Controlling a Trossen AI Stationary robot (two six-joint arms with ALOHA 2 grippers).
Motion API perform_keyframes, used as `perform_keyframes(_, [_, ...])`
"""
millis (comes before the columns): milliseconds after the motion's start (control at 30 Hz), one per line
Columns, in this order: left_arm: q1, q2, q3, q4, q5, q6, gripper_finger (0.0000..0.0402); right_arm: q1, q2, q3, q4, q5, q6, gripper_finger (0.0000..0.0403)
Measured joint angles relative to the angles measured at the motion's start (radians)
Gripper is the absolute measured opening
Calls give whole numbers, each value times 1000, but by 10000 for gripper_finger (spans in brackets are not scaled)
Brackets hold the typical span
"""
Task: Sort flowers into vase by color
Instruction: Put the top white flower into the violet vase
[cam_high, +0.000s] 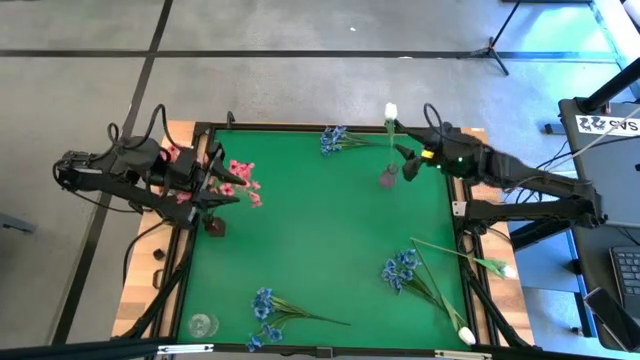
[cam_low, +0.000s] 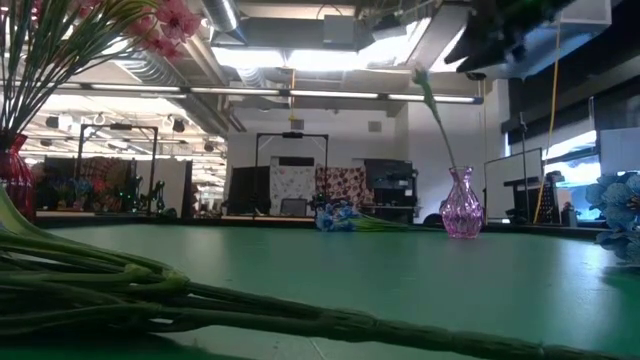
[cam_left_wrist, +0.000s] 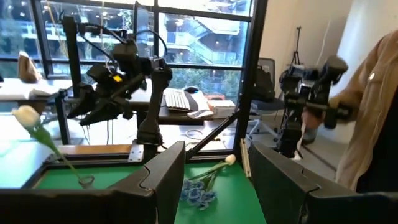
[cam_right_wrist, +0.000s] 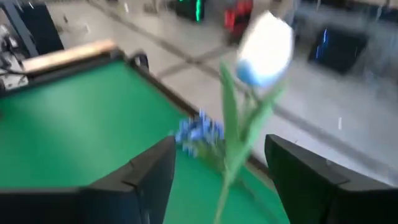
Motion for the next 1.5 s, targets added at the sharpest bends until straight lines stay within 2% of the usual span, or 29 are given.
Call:
perform_keyframes(100, [0, -7, 0, 1, 1, 43, 174, 12, 8, 110, -268, -79, 165, 247])
perform_keyframes(233, [0, -25, 0, 0, 2, 109, 174, 75, 17, 186, -487, -195, 437, 248])
perform_keyframes(400, [0, -26, 0, -3, 4, 112, 174, 246, 56, 157, -573, -282, 825, 248])
perform_keyframes(533, [-1, -25, 0, -20, 45, 91, 174, 454, 135, 121, -562, -247, 1227, 248])
perform_keyframes(733, [-1, -23, 0, -141, 129, 78, 174, 768, 283, 52, -563, -49, 1992, 248])
perform_keyframes(800, [-1, -23, 0, -168, 165, 78, 174, 832, 336, 29, -560, -41, 2125, 248])
perform_keyframes(900, [-1, -23, 0, -174, 192, 79, 174, 842, 418, 15, -513, -74, 2151, 248])
perform_keyframes(967, [-1, -23, 0, -173, 193, 79, 174, 839, 461, 12, -531, -101, 2088, 248])
perform_keyframes(1033, [-1, -23, 0, -173, 193, 82, 174, 831, 489, 11, -563, -139, 1971, 248])
perform_keyframes(1167, [-1, -23, 0, -163, 193, 84, 174, 805, 508, 12, -664, -284, 1683, 248])
perform_keyframes(1300, [-1, -23, 0, -159, 194, 62, 174, 756, 508, -13, -726, -362, 1434, 248])
perform_keyframes(1400, [-1, -23, 0, -160, 203, 21, 174, 703, 509, -79, -662, -418, 1256, 239])
perform_keyframes(1500, [-1, -23, 0, -147, 262, 7, 174, 667, 509, -150, -553, -484, 1111, 218])
